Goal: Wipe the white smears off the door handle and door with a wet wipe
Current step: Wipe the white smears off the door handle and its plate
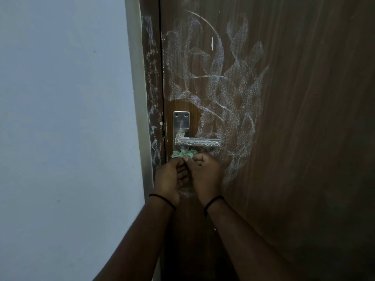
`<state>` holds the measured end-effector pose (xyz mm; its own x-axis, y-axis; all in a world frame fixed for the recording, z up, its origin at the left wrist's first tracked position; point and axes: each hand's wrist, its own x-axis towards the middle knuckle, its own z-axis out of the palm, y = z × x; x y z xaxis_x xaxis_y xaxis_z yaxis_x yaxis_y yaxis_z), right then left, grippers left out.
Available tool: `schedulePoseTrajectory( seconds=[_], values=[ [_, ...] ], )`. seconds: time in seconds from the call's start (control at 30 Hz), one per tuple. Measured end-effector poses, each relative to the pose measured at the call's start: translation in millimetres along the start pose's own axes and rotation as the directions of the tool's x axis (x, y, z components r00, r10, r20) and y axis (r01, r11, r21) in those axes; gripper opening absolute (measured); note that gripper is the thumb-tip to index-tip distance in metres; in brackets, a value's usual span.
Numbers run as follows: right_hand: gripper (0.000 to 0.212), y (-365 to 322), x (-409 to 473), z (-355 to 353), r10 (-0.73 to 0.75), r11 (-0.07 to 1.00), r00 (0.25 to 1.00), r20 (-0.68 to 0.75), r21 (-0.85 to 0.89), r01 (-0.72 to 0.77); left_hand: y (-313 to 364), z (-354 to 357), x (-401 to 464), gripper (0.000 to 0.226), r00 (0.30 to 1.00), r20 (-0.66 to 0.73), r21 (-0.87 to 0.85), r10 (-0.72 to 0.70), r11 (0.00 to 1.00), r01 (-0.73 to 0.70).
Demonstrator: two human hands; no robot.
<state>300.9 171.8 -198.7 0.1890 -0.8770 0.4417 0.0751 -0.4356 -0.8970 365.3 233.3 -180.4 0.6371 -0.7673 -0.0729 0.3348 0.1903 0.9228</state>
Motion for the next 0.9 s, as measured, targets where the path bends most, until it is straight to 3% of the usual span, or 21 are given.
schedulePoseTrajectory(
  seconds=[0.1,0.2,0.37,0.63,0.77,0.9],
  values=[
    [0.007,-1,4,3,0.067,0.996,0.996,-0.061,0.066,-0.063,0,1,0,0.02,0.975,-0.183,0.015,0.125,0.992,-0.124],
    [0.004,-7,8,6,0.125,0.979,0.986,-0.109,0.175,-0.105,2,1,-1,0.023,0.894,-0.339,0.083,0.294,0.956,-0.282],
    [0.022,-27,21,14,0.147,0.955,0.965,-0.217,0.286,-0.081,9,16,-10,0.025,0.832,-0.361,0.237,0.421,0.904,-0.355],
    [0.009,-16,7,9,0.067,0.988,0.986,-0.15,0.146,-0.045,4,19,-10,0.026,0.812,-0.375,0.313,0.447,0.886,-0.342],
    [0.025,-23,15,13,0.082,0.985,0.973,-0.217,0.169,-0.045,4,21,-11,0.027,0.815,-0.366,0.33,0.449,0.881,-0.338],
    [0.006,-15,2,12,0.068,0.987,0.989,-0.134,0.155,-0.047,1,18,-9,0.027,0.802,-0.364,0.353,0.474,0.867,-0.353]
  ],
)
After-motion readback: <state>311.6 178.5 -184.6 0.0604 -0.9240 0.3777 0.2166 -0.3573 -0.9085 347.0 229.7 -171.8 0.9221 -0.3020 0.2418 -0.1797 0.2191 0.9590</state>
